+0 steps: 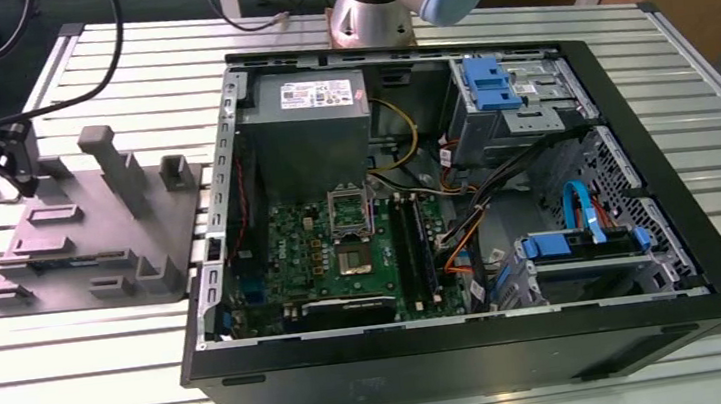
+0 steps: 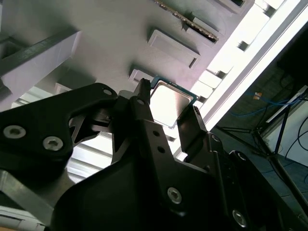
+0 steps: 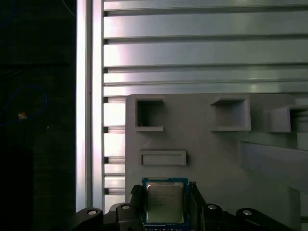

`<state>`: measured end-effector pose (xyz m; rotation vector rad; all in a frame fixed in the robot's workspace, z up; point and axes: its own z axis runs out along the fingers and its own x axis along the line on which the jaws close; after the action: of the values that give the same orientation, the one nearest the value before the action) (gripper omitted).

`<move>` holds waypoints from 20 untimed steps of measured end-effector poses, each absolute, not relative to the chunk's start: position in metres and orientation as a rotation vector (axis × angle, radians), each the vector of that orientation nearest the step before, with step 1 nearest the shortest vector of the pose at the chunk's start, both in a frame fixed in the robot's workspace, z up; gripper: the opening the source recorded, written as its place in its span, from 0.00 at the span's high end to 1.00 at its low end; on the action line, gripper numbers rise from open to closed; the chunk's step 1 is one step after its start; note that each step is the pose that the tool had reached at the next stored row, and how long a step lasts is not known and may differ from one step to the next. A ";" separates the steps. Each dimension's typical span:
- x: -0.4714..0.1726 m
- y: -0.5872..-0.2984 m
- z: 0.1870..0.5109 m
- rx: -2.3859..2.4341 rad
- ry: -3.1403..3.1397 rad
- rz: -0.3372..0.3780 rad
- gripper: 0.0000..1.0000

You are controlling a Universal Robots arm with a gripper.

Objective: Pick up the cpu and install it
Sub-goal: 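Pick up the cpu and move it towards the insertion slot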

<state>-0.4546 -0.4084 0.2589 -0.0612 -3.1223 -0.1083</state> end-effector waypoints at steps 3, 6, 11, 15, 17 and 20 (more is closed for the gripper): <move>-0.455 -0.408 0.262 -0.063 -3.122 -0.108 0.53; -0.455 -0.408 0.266 -0.065 -3.122 -0.108 0.53; -0.455 -0.408 0.267 -0.066 -3.122 -0.106 0.53; -0.455 -0.408 0.267 -0.066 -3.122 -0.106 0.53; -0.455 -0.408 0.267 -0.066 -3.122 -0.106 0.53; -0.454 -0.408 0.267 -0.066 -3.122 -0.106 0.53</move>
<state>-0.4544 -0.4083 0.2668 -0.0658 -3.1225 -0.1060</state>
